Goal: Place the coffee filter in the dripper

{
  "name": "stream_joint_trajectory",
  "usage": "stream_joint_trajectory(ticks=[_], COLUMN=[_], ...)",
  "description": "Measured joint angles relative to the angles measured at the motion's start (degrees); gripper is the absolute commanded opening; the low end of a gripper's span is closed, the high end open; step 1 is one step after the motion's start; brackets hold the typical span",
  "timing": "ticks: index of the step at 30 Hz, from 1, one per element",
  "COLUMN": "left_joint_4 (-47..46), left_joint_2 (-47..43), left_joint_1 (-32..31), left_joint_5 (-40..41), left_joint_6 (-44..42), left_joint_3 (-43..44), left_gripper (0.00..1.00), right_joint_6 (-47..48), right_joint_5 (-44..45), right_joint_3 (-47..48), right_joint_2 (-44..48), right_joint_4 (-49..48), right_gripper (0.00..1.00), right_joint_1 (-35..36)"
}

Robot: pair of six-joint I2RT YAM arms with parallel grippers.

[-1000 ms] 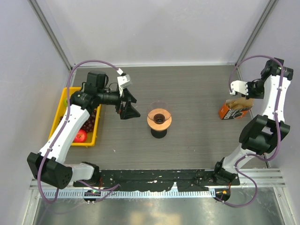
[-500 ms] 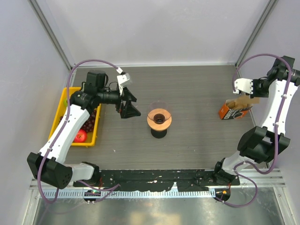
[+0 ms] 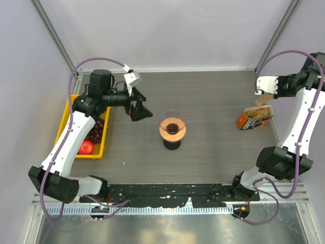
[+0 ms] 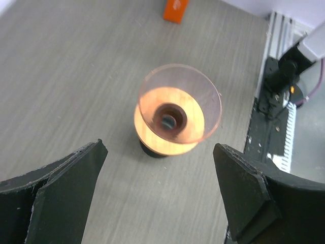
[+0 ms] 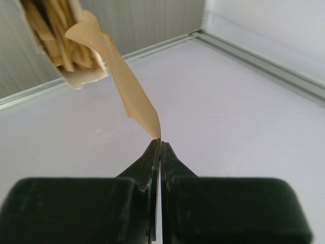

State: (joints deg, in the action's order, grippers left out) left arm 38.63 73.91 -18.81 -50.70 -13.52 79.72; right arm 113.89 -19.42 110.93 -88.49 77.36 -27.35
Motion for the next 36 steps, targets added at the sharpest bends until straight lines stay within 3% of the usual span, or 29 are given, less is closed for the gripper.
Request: stream_joint_trajectory(ticks=[7, 11, 21, 29, 36], left_joint_4=[-4.37, -7.74, -20.39, -10.56, -5.27], left_joint_2=[2.84, 3.85, 7.15, 14.21, 18.36], left_joint_1=[3.82, 4.46, 1.44, -11.63, -14.93], left_joint_5=[1.62, 1.68, 3.45, 9.97, 11.74], left_joint_6=[7.48, 11.89, 33.0, 17.05, 0.79], left_joint_3=[8.72, 11.06, 12.2, 26.58, 37.2], left_gripper=[0.99, 0.99, 0.99, 0.99, 0.99], right_joint_6=[-5.66, -14.43, -42.95, -60.08, -66.38], right_joint_5=[-4.37, -8.09, -11.08, -12.52, -14.16], right_joint_3=[10.47, 14.1, 3.1, 1.53, 0.26], right_joint_2=[0.24, 0.31, 3.39, 4.44, 9.79], right_joint_4=[0.35, -0.04, -8.72, -14.08, -13.73], right_gripper=[0.05, 0.05, 0.05, 0.05, 0.05], right_joint_1=[6.95, 13.25, 28.26, 36.17, 41.79])
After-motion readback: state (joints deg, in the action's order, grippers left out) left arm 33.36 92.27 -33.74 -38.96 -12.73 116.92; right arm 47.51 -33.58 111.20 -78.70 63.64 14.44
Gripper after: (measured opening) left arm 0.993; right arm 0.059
